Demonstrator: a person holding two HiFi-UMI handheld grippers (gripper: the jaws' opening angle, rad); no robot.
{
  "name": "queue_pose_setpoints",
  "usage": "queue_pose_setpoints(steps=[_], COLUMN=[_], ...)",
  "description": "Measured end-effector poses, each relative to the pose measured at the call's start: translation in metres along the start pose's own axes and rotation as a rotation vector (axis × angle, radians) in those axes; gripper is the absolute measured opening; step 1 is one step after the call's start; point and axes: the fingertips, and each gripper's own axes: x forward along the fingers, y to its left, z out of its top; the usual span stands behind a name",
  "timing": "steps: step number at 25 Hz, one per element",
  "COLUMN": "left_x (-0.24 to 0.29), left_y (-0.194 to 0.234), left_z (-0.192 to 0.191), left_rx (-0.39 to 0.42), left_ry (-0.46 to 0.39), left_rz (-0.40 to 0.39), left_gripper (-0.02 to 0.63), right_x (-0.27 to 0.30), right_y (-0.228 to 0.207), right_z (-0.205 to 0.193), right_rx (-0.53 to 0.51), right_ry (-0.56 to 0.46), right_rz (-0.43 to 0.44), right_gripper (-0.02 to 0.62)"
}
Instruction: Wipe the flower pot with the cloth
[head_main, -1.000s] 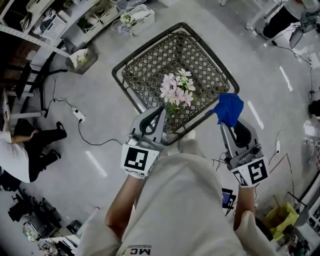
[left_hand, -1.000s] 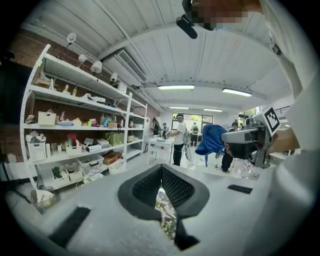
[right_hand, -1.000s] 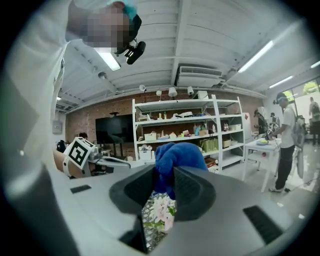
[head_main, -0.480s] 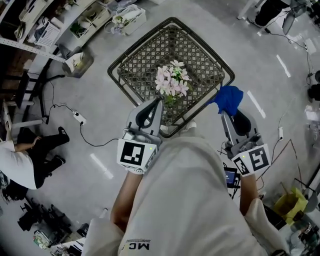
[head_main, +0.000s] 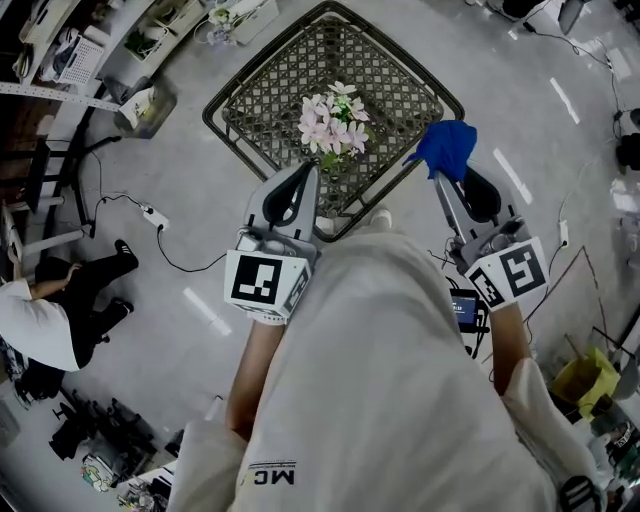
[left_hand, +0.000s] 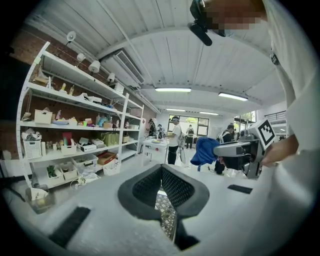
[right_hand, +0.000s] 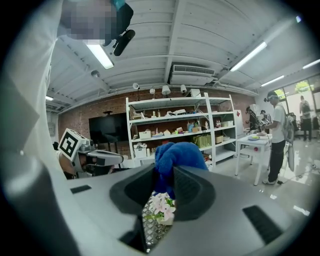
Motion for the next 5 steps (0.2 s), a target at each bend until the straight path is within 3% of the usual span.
queue_pose_setpoints(steps=[5], left_x=[-0.0042], left_y=[-0.0054], left_z=[-0.0008], left_rx=[-0.004], left_ry=[-0.002], left_rz=[0.012], left_gripper=[0.023], right_x=[0.0072], right_y=[0.0045], right_z=[0.0009], right_rx=[-0.029], right_ry=[-0.002], right_rz=[0.032], right_gripper=[0.103])
